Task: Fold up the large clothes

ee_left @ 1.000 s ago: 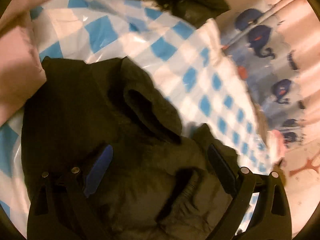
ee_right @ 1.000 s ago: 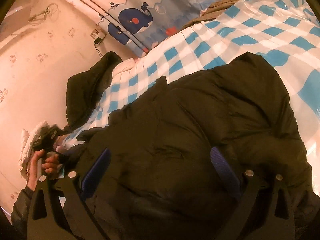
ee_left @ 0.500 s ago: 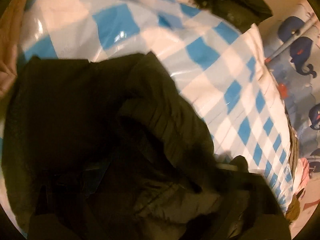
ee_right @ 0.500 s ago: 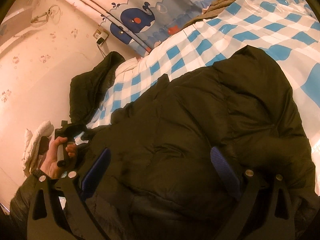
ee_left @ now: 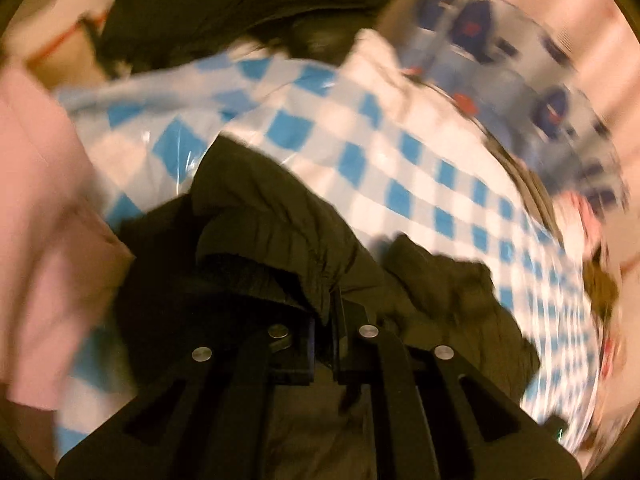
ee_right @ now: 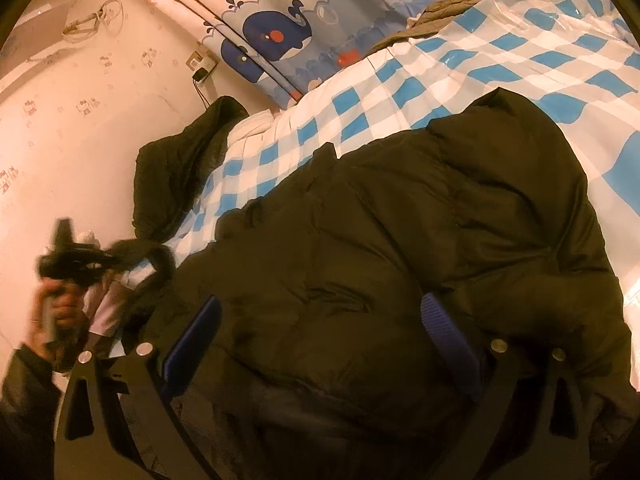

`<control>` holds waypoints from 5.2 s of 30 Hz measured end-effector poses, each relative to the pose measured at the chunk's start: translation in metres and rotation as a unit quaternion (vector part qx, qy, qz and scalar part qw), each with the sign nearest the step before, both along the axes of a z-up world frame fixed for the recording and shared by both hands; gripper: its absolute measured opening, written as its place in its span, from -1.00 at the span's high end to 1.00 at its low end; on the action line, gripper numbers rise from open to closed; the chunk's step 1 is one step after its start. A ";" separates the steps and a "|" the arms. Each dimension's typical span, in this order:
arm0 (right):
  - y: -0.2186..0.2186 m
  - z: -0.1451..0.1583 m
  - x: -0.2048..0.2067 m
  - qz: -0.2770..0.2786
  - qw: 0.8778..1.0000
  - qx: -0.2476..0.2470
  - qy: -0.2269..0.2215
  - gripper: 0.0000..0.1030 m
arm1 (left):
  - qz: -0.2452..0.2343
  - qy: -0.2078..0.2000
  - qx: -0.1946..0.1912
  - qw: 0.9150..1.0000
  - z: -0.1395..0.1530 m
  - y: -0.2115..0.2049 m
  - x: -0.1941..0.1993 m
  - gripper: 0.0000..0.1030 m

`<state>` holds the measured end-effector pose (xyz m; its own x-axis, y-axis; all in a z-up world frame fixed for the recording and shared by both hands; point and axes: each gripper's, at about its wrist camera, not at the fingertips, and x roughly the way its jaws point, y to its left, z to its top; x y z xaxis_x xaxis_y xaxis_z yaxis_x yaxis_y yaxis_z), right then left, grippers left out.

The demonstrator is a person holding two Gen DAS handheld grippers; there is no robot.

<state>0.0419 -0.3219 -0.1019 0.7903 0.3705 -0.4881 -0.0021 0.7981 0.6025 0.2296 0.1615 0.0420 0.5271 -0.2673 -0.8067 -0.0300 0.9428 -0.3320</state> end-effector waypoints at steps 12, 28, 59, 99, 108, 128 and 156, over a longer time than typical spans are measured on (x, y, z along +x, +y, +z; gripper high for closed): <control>0.019 0.042 -0.006 -0.014 0.999 -0.046 0.005 -0.86 | -0.174 -0.059 0.023 0.983 0.142 -0.065 -0.074 0.92; 0.058 0.075 -0.025 0.061 0.993 -0.047 -0.084 -0.86 | -0.344 -0.027 0.025 0.938 0.116 -0.251 -0.103 0.92; 0.029 0.072 0.013 0.009 0.996 -0.047 -0.075 0.53 | -0.436 0.057 0.027 0.898 0.025 -0.355 -0.124 -0.01; -0.096 0.018 0.004 -0.123 0.988 0.091 0.001 0.82 | -0.136 0.011 0.036 0.990 -0.100 -0.116 -0.055 -0.32; -0.101 -0.010 0.018 -0.118 0.986 0.089 0.079 0.74 | -0.148 0.022 0.066 0.987 -0.124 -0.124 -0.046 -0.33; -0.046 0.006 0.040 -0.075 0.989 -0.081 0.098 -0.36 | -0.099 -0.095 0.168 0.976 -0.126 -0.117 -0.075 -0.73; -0.026 0.037 0.073 -0.086 0.974 -0.205 0.052 -0.46 | -0.079 -0.173 0.190 0.963 -0.148 -0.120 -0.098 -0.78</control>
<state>0.1149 -0.3476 -0.0648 0.7622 -0.0061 -0.6473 0.1973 0.9546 0.2233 0.1319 0.0414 -0.1056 0.7588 -0.0862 -0.6456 0.1746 0.9818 0.0741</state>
